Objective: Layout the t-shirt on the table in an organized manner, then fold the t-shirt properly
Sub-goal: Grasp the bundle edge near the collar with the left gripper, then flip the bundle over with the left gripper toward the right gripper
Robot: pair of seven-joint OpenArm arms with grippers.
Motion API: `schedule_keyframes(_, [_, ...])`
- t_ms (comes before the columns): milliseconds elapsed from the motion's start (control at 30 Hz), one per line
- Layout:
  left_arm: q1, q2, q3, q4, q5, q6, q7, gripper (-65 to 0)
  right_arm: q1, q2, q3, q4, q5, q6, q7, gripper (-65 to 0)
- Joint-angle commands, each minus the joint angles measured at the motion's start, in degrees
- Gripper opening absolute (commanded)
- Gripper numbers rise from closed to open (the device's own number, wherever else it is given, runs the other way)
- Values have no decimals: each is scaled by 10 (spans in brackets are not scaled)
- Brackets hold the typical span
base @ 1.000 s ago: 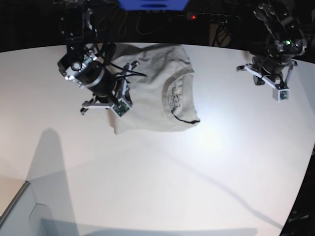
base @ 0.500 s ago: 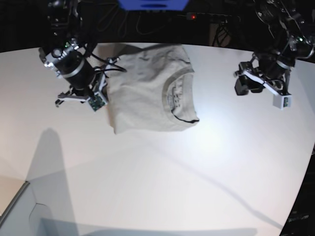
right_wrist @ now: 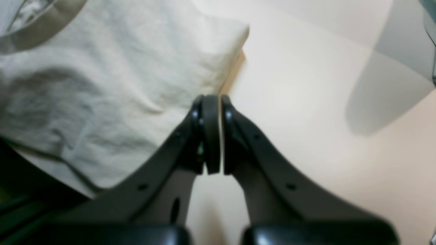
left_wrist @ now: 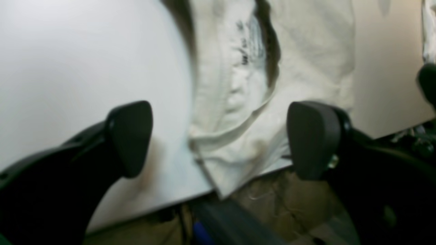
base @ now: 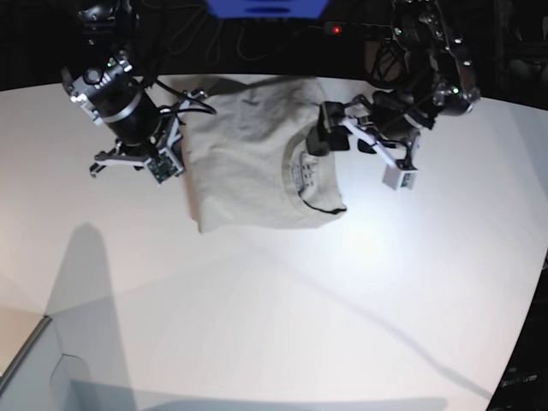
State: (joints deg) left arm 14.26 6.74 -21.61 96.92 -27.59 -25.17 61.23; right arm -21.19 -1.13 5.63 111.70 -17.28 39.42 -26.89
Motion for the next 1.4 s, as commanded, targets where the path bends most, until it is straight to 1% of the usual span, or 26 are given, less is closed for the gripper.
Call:
schedule_keyframes(0, [-8,-1,6,-11,-13,-1,-11,-35,-5,0,1,10,7,6,11,-650])
schedule_keyframes(167, [-38,2,13,-100,-14,-1,-36,-35,-13,1,6,10,7,6,11,-650])
schedule_keyframes(233, [-46,10,13,-130,-14,-1,-40,-35,-16,1,16,10,7,6,11,-650])
schedule_keyframes(400, [-66,14,15,-171,-8,-3,-40,-40,-18,1,36,11,7,6,11,-650])
schedule_keyframes(433, [-67,14,19,-171,-8,-5,-40,-61,-18,1,41,11,7,6,11,-650])
schedule_keyframes(500, [-67,9,42,-172,-8,-5,-44,-149,-18,1,48,11,7,6,11,-650])
schedule_keyframes(600, [-70,-8,78,-172,-8,0,-66,-357,-18,1,57,12,7,6,11,-650])
schedule_keyframes(633, [-70,-11,82,-172,-8,0,-71,-414,-19,1,59,13,7,6,11,-650])
schedule_keyframes(733, [-70,-14,88,-172,-3,1,-74,-618,-19,1,60,14,7,6,11,-650])
schedule_keyframes(767, [-71,-15,88,-172,5,9,-73,-650,-19,1,61,14,7,6,11,-650])
schedule_keyframes(800, [-73,-15,88,-170,17,24,-73,-650,-19,1,66,14,7,6,11,-650])
schedule_keyframes(833, [-78,-15,88,-168,33,38,-73,-634,-19,0,70,14,7,6,11,-650])
schedule_keyframes(867, [-82,-15,88,-167,43,46,-69,-642,-19,0,72,14,7,6,11,-650])
schedule_keyframes(933, [-89,-15,96,-166,57,44,-68,-650,-19,0,72,14,7,6,11,-650])
schedule_keyframes(1000, [-102,-31,132,-164,73,46,-67,-648,-19,0,73,14,7,6,11,-650])
schedule_keyframes(1133, [-132,-74,265,-149,108,52,-68,-648,-19,-1,86,15,7,6,11,-650])
schedule_keyframes(1200, [-160,-90,331,-152,137,52,-68,-648,-17,-1,94,15,7,6,12,-650])
schedule_keyframes(1367, [-213,-97,455,-155,232,52,-68,-648,-14,-1,130,15,8,6,14,-650])
